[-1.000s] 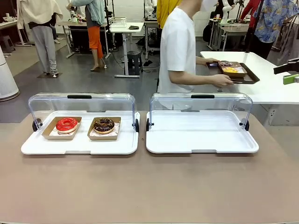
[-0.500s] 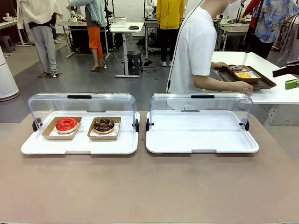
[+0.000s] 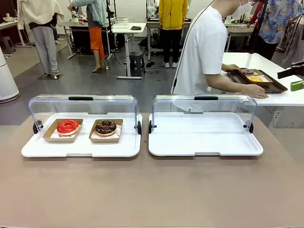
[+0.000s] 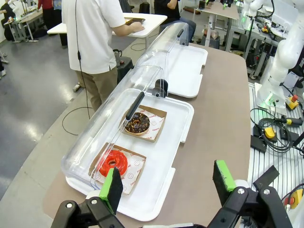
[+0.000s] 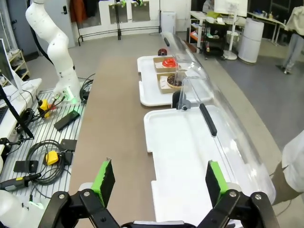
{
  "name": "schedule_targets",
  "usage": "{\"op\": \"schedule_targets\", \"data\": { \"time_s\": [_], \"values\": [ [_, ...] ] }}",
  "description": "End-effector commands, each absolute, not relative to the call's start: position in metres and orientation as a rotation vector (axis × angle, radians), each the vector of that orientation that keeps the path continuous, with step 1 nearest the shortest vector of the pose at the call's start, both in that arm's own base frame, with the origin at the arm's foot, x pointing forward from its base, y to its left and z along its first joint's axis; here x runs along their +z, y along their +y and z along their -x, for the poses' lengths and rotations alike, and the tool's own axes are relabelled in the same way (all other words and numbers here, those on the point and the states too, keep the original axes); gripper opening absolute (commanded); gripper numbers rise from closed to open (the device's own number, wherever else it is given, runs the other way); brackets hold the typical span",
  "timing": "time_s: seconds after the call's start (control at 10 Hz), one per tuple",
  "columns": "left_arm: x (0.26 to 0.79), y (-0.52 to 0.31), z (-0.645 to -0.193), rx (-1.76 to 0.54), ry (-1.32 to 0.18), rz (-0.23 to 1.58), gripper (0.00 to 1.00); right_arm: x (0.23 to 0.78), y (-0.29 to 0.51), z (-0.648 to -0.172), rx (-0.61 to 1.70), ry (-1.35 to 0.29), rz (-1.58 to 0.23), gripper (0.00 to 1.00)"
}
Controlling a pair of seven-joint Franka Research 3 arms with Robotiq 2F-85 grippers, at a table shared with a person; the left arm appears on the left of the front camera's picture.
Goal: Provide the desired donut to the person.
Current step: Place the picked Paper togo box onto the Handle tray extended by the person.
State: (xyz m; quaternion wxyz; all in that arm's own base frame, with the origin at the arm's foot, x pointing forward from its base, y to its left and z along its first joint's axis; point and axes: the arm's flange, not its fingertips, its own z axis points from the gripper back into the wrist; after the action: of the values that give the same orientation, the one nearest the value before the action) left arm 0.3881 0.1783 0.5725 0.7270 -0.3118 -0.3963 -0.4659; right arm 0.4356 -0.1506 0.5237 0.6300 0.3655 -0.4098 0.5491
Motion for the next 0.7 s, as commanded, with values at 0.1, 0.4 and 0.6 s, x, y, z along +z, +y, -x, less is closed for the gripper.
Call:
{"op": "schedule_targets", "data": {
  "time_s": [0.1,0.4,0.6],
  "values": [
    [0.5742,0.1779,-0.3868,-1.031,-0.875,0.690,1.00,0.5228,-0.1499,-0.4352,1.253,-0.952,-0.845,1.00],
    [0.5742,0.1779,-0.3868,-1.031,-0.875,0.690,1.00,0.5228,-0.1499,-0.4352,1.253,-0.952,-0.845,1.00],
    [0.5742,0.1779,-0.3868,-1.031,-0.875,0.690,1.00,0.5228,-0.1499,-0.4352,1.253,-0.952,-0.845,1.00]
  ]
}}
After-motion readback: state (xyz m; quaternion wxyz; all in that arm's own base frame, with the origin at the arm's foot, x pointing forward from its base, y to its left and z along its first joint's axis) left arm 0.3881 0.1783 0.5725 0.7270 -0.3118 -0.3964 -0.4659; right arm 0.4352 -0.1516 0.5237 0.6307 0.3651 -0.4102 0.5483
